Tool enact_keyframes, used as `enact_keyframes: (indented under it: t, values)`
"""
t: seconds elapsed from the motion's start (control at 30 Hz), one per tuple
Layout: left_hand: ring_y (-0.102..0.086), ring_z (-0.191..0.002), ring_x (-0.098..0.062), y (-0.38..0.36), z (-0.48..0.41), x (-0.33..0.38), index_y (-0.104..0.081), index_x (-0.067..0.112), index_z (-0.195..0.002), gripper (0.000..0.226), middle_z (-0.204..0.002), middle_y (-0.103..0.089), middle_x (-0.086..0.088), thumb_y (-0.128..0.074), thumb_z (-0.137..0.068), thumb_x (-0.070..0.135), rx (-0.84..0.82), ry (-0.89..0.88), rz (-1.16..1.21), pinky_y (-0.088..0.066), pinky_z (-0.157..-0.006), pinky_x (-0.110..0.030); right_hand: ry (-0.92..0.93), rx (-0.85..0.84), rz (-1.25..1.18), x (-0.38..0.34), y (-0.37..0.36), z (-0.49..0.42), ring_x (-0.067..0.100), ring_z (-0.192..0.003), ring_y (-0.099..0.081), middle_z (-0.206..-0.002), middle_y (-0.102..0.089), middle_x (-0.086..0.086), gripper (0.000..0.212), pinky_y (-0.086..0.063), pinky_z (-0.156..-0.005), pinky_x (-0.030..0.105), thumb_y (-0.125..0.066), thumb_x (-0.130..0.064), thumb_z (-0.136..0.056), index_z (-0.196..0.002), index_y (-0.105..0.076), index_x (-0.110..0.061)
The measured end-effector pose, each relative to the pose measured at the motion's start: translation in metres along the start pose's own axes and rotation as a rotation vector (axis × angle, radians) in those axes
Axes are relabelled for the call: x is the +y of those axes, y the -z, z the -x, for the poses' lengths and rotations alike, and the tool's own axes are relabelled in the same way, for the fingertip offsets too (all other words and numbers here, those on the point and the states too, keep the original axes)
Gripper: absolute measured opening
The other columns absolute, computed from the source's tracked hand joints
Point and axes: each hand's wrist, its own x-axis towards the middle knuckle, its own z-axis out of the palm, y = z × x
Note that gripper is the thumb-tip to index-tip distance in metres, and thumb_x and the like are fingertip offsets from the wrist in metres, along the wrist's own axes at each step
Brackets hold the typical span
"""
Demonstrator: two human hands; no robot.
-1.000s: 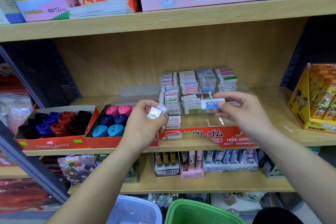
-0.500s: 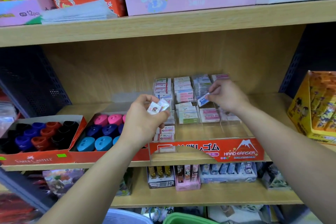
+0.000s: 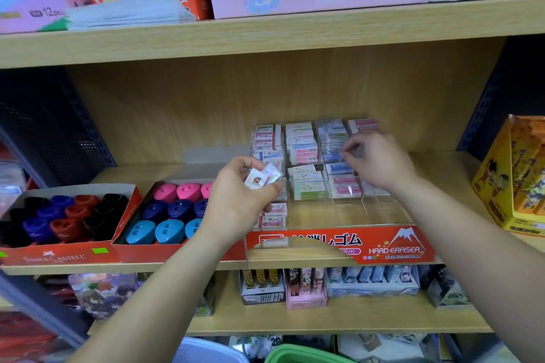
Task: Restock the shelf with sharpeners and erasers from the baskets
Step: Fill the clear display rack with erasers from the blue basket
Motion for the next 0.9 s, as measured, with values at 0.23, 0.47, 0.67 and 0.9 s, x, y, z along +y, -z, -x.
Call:
enact_keyframes:
  t: [0.23,0.47,0.67,0.9]
  values:
    - [-0.063,-0.050,-0.012,0.003,0.002,-0.001,-0.058,0.023,-0.102,0.028,-0.085,-0.070,-0.006,-0.079,-0.087,0.013,-0.007,0.009,0.008,-0.047,-0.042,-0.026,-0.042,-0.342,0.040,-0.001,0.002,-0.005,0.013,-0.076,-0.066,-0.093,-0.074,-0.005,0.029,-0.057,-0.075,0.038,-0.051,-0.042,-0.102,-0.110,-0.073,-0.024]
    - [-0.062,-0.048,-0.009,0.009,0.004,-0.006,-0.059,0.021,-0.101,0.028,-0.079,-0.071,-0.004,-0.081,-0.085,0.013,0.020,0.014,0.016,-0.046,-0.044,-0.022,0.128,0.025,0.143,-0.029,0.002,0.006,0.026,-0.109,-0.058,-0.114,-0.069,-0.003,0.025,-0.039,-0.086,0.030,-0.052,-0.031,-0.100,-0.110,-0.074,-0.023]
    - [-0.062,-0.047,-0.009,0.016,0.008,-0.007,-0.059,0.020,-0.101,0.029,-0.069,-0.071,0.000,-0.082,-0.084,0.014,0.053,0.008,-0.003,-0.043,-0.040,-0.020,0.241,-0.351,0.179,-0.073,-0.025,0.008,0.014,-0.117,-0.059,-0.120,-0.069,-0.011,0.049,-0.022,-0.117,0.047,-0.027,-0.056,-0.104,-0.120,-0.067,-0.033]
    - [-0.065,-0.051,-0.014,0.010,0.009,0.005,-0.060,0.020,-0.102,0.029,-0.075,-0.073,-0.003,-0.081,-0.084,0.012,0.040,0.008,0.008,-0.049,-0.044,-0.030,0.184,-0.254,-0.039,-0.071,-0.013,0.021,0.018,-0.124,-0.057,-0.133,-0.065,-0.005,0.041,-0.039,-0.110,0.039,-0.047,-0.048,-0.102,-0.133,-0.064,-0.026]
